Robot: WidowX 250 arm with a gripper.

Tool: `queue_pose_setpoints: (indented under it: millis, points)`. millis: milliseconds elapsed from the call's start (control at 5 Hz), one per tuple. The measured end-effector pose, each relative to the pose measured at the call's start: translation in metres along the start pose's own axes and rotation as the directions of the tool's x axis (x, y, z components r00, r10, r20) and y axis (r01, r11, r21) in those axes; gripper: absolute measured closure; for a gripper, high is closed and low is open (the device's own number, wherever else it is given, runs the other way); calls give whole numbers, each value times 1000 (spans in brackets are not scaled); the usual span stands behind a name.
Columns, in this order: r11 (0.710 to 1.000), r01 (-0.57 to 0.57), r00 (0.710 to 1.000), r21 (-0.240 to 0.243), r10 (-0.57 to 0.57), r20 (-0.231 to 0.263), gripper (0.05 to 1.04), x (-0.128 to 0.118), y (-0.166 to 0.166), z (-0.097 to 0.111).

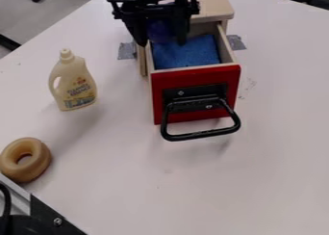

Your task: Put the eggplant in the drawer

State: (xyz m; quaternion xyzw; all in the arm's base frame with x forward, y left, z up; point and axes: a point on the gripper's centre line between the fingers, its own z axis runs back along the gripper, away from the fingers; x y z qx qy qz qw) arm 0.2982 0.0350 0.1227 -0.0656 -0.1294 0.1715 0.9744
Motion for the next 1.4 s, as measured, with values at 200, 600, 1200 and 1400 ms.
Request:
queue_pose_setpoints:
  millis: [200, 600, 1200, 1400]
  points:
    - [999, 35, 999, 5, -35, -4, 285, -4, -5, -4]
    - [999, 44, 999, 21, -44, -4, 285, -2, -6, -19]
    - [997, 64, 997, 30, -63, -32, 285, 1, -9, -41]
    - [998, 65, 998, 24, -64, -22, 217, 6, -11, -44]
